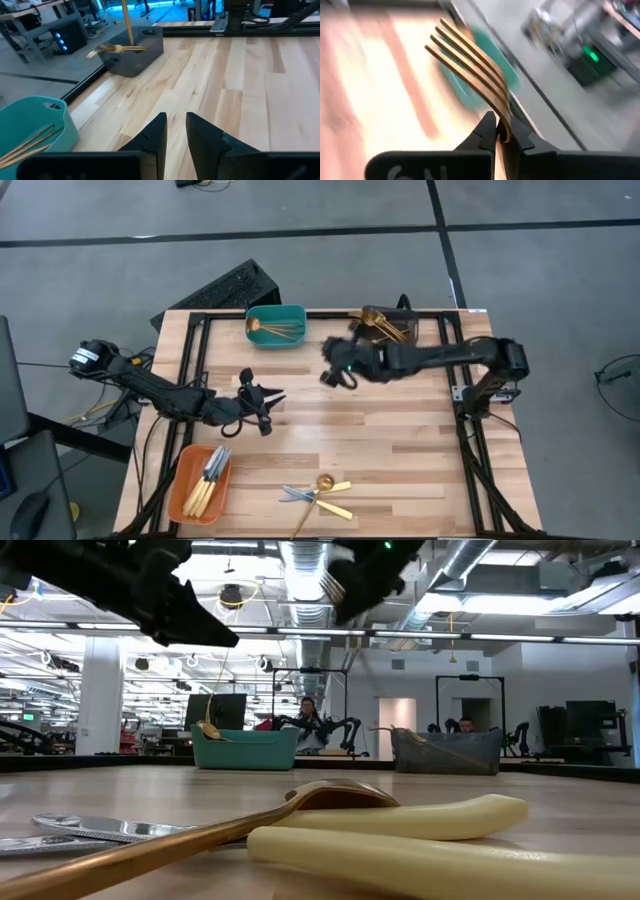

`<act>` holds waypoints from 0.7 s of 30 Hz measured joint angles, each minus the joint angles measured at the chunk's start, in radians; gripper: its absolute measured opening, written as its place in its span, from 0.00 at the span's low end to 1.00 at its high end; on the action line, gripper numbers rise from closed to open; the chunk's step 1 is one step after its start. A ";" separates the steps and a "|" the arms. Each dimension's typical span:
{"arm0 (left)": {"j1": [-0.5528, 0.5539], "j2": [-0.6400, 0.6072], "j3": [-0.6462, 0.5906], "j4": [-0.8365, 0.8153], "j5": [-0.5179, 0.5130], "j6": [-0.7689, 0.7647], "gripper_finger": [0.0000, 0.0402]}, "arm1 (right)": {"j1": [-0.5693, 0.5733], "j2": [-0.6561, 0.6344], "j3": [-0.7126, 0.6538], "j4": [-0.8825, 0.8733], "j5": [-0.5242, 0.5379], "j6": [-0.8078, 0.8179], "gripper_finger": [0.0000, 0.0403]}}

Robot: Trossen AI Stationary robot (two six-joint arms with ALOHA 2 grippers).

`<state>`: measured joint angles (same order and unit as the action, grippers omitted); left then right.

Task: Sort silverware by color (type)
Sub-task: Put the gold fork into the black bin

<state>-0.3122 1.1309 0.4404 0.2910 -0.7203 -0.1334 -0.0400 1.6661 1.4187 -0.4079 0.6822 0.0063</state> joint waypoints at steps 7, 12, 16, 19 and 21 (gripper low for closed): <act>0.011 0.000 0.000 0.002 0.001 0.003 0.16 | -0.217 -0.014 0.034 -0.317 0.028 -0.036 0.07; 0.030 0.000 0.000 -0.049 0.001 -0.013 0.16 | -0.343 0.048 -0.023 -0.324 0.024 -0.013 0.07; 0.041 0.000 0.000 -0.096 0.002 -0.045 0.16 | -0.425 0.104 -0.045 -0.324 0.021 -0.006 0.09; 0.045 0.000 0.000 -0.113 0.002 -0.056 0.16 | -0.473 0.145 -0.052 -0.352 0.021 0.028 0.13; 0.045 0.000 0.000 -0.120 0.000 -0.061 0.16 | -0.497 0.161 -0.052 -0.357 0.021 0.062 0.16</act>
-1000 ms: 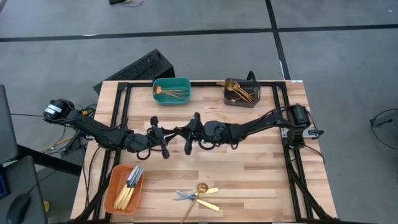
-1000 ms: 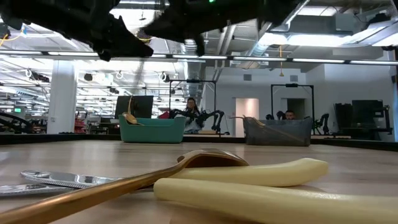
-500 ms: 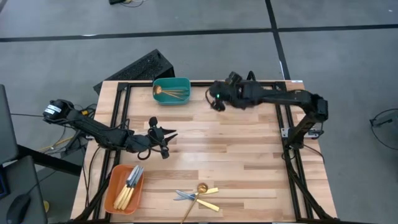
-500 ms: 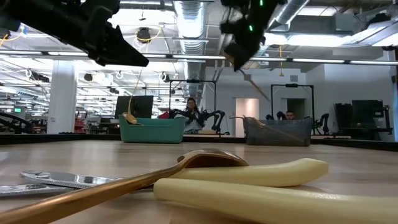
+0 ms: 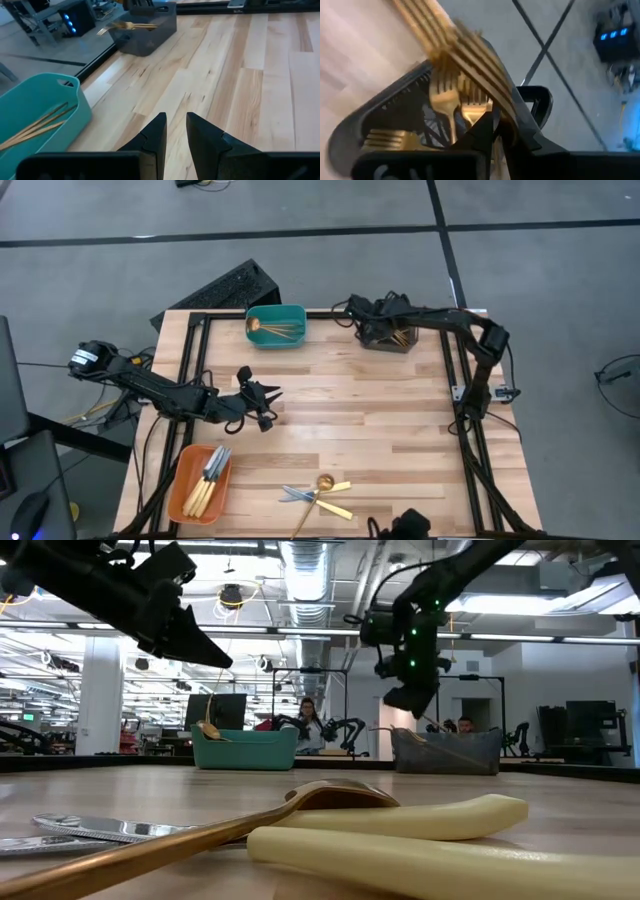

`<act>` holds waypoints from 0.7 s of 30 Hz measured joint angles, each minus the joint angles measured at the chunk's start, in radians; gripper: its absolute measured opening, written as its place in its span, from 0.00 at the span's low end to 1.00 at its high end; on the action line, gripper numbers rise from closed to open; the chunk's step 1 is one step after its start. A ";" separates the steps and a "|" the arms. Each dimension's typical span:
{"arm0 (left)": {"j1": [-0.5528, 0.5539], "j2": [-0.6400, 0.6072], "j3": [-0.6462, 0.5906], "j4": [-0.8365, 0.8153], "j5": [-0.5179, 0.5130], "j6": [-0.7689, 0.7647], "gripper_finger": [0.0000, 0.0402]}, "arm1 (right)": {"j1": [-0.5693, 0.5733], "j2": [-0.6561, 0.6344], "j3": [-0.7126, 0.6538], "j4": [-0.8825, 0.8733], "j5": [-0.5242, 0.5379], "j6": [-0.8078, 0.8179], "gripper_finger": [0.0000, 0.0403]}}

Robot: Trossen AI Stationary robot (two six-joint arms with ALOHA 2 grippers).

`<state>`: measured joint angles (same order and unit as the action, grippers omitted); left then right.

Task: Sort silverware by color (type)
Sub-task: Put the gold fork into the black bin, then put the gold spoon into the green bin

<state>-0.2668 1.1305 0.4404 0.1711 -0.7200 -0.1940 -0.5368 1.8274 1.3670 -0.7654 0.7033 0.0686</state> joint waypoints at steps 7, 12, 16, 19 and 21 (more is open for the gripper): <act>0.003 0.000 0.000 0.002 -0.003 0.009 0.16 | -0.021 0.001 0.001 -0.020 -0.001 0.036 0.23; 0.025 0.000 0.000 0.004 -0.002 0.002 0.16 | -0.002 -0.054 0.001 -0.019 -0.039 0.036 0.34; 0.036 0.000 0.000 0.007 0.003 -0.035 0.16 | 0.029 -0.112 0.001 -0.031 -0.086 0.075 0.45; 0.036 0.000 0.000 0.003 0.029 -0.044 0.16 | 0.088 -0.162 0.002 -0.060 -0.164 0.165 0.50; 0.032 0.000 0.000 0.000 0.049 -0.045 0.16 | 0.164 -0.182 -0.007 -0.050 -0.173 0.229 0.52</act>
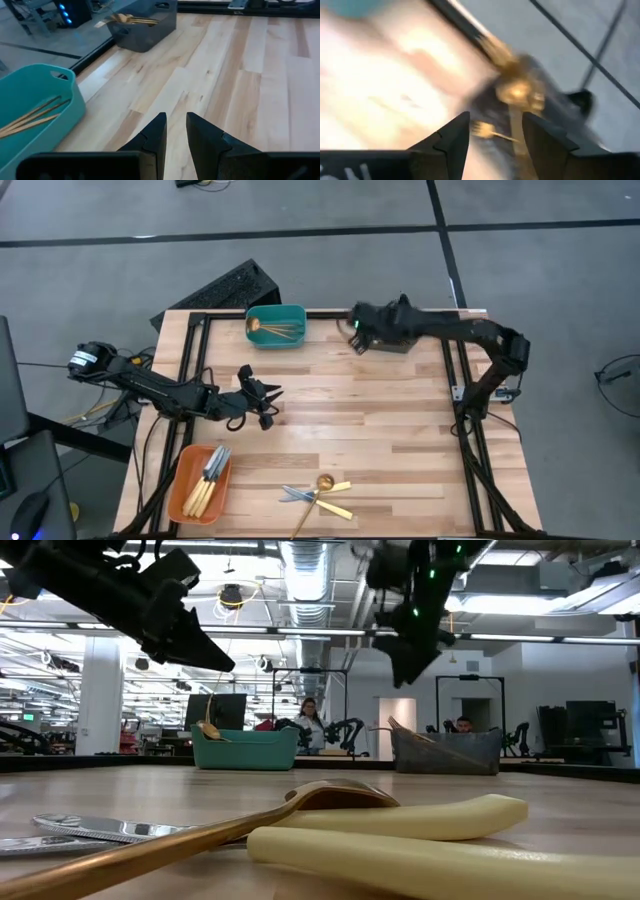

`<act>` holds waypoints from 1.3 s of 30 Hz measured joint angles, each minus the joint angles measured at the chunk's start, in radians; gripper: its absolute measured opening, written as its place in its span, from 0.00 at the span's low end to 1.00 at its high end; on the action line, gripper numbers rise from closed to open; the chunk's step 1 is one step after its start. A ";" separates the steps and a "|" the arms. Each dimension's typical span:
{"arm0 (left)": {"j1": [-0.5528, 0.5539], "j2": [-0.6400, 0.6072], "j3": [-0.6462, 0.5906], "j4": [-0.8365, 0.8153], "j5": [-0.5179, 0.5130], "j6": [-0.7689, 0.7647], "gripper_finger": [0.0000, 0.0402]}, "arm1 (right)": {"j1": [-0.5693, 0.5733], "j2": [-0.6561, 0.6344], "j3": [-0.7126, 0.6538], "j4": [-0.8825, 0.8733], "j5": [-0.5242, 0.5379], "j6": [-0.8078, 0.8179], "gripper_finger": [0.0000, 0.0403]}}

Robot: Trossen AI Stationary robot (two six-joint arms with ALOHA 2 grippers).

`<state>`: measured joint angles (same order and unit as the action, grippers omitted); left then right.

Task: Sort silverware by color (type)
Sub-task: Put the gold spoon into the green bin

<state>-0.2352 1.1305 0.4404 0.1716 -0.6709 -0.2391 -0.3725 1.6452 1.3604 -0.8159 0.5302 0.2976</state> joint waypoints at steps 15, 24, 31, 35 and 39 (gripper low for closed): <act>-0.076 0.000 0.000 0.010 -0.013 -0.037 0.16 | 0.757 -0.004 -0.164 0.317 -0.146 0.045 0.47; -0.126 0.000 0.000 0.032 -0.048 -0.080 0.16 | 0.903 0.013 -0.267 0.623 -0.142 0.034 0.42; -0.130 0.000 0.000 0.029 -0.046 -0.060 0.16 | 0.919 0.113 -0.276 0.740 -0.164 -0.259 0.40; -0.136 0.000 0.000 0.018 -0.038 -0.069 0.16 | 0.910 0.183 -0.253 0.790 -0.255 -0.304 0.39; -0.138 0.000 0.001 0.027 -0.032 -0.069 0.16 | 0.899 0.248 -0.208 0.788 -0.380 -0.296 0.37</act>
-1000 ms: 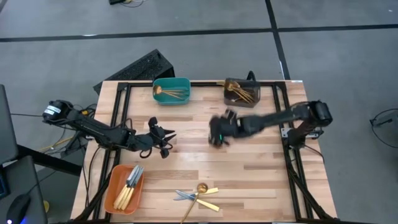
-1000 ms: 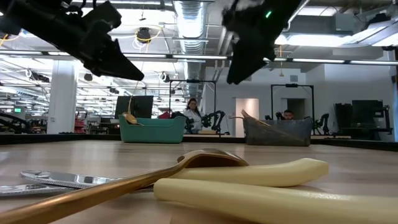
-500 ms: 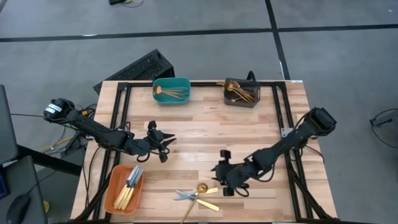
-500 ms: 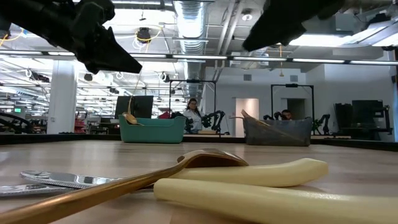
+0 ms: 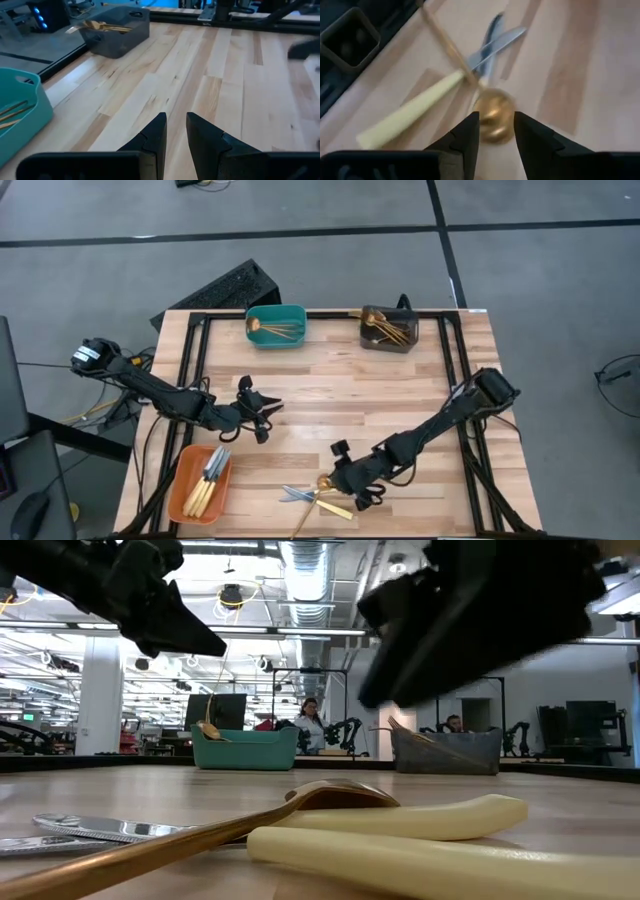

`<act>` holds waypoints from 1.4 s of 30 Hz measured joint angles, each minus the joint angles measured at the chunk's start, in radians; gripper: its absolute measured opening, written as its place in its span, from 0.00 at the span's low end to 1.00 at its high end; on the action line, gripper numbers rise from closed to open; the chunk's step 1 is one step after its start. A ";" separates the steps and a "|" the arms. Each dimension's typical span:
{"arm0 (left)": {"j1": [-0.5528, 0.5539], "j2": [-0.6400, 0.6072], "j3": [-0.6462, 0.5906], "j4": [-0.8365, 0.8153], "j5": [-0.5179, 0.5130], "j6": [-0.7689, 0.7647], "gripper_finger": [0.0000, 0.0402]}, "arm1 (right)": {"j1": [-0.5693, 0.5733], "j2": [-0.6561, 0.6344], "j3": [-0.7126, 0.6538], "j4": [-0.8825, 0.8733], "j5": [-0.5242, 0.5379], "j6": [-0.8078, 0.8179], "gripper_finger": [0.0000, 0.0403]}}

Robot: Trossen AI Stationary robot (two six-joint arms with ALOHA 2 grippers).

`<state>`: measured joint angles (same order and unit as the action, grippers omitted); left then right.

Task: Sort silverware by color (type)
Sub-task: Put the gold spoon into the green bin

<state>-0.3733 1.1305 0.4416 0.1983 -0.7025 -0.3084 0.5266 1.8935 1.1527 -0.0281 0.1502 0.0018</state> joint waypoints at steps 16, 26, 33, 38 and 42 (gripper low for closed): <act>0.002 0.000 0.001 -0.004 -0.004 0.028 0.16 | -0.065 0.155 0.113 -0.078 0.079 -0.001 0.34; 0.003 0.000 0.001 -0.006 -0.018 0.038 0.16 | -0.201 0.065 0.114 -0.216 0.262 0.434 0.34; 0.003 0.000 0.001 -0.018 -0.019 0.042 0.16 | -0.186 0.048 0.113 -0.202 -0.196 0.171 0.33; 0.003 0.000 0.001 -0.035 -0.017 0.027 0.16 | -0.125 0.107 0.112 -0.121 -0.200 -0.195 0.30; 0.003 0.000 0.001 -0.032 0.028 0.019 0.16 | -0.131 0.108 0.115 -0.008 -0.186 -0.334 0.28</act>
<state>-0.3706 1.1305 0.4431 0.1667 -0.6747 -0.2896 0.3960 2.0011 1.2677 -0.0360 -0.0358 -0.3321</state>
